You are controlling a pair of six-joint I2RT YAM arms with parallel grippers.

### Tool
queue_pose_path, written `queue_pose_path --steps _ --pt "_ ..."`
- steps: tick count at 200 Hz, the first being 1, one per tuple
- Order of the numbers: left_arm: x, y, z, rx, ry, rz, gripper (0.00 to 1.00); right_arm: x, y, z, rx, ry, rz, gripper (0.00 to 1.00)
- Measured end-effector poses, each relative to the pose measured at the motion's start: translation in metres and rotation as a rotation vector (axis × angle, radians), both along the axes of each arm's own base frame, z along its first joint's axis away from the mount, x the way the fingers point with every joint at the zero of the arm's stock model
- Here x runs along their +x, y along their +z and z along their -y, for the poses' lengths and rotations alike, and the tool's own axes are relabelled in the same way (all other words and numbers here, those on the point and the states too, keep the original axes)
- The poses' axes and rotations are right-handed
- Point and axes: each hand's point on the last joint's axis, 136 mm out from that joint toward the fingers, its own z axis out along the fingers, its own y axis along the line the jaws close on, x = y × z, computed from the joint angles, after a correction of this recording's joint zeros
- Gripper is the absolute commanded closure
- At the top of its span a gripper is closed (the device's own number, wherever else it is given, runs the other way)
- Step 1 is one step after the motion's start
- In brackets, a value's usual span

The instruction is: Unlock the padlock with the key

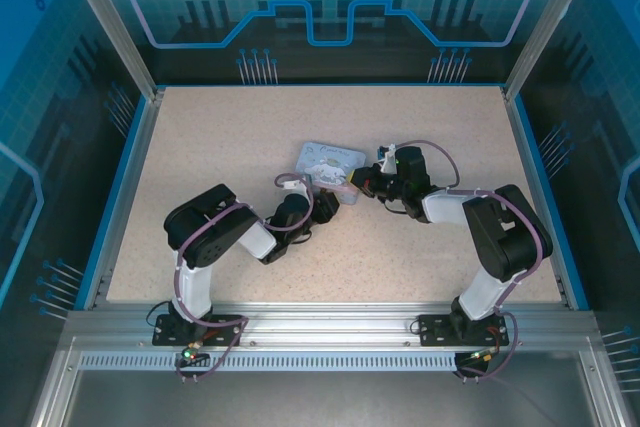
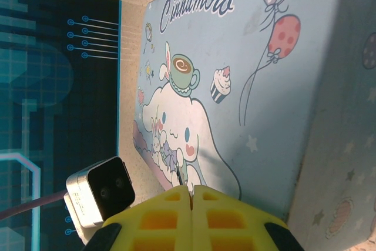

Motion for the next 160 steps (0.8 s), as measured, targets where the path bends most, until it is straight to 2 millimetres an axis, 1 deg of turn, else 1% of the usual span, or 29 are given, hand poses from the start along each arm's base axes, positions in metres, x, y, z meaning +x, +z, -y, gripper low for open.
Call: queue_pose_path --steps 36,53,64,89,116,122,136,160 --pt "0.0003 -0.002 -0.0016 0.009 0.008 -0.005 0.67 0.0002 0.0003 -0.0004 0.002 0.002 0.002 1.0" --pt "0.0006 -0.0031 -0.0027 0.013 0.014 -0.008 0.73 0.0002 0.0003 -0.0004 0.002 0.002 0.002 1.0" --pt "0.0004 -0.0048 -0.0033 0.019 0.015 -0.013 0.74 0.0002 0.0003 -0.0005 0.002 0.002 0.002 1.0" --pt "0.0005 -0.0064 -0.004 0.024 0.018 -0.016 0.81 0.0002 0.0004 -0.0005 0.003 0.002 0.002 1.0" --pt "0.0011 -0.0059 -0.0035 0.025 0.016 -0.013 0.85 0.0 0.0 -0.0008 0.004 0.005 0.001 1.0" --pt "0.0011 -0.0059 -0.0036 0.025 0.017 -0.013 0.88 0.0001 0.0002 -0.0009 0.004 0.005 0.001 1.0" --pt "0.0011 -0.0059 -0.0035 0.024 0.016 -0.013 0.92 0.0002 0.0004 -0.0009 0.004 0.005 0.001 1.0" --pt "-0.0001 -0.0051 -0.0032 0.028 0.011 -0.022 1.0 0.0003 0.001 -0.0011 0.006 0.007 0.0 1.0"
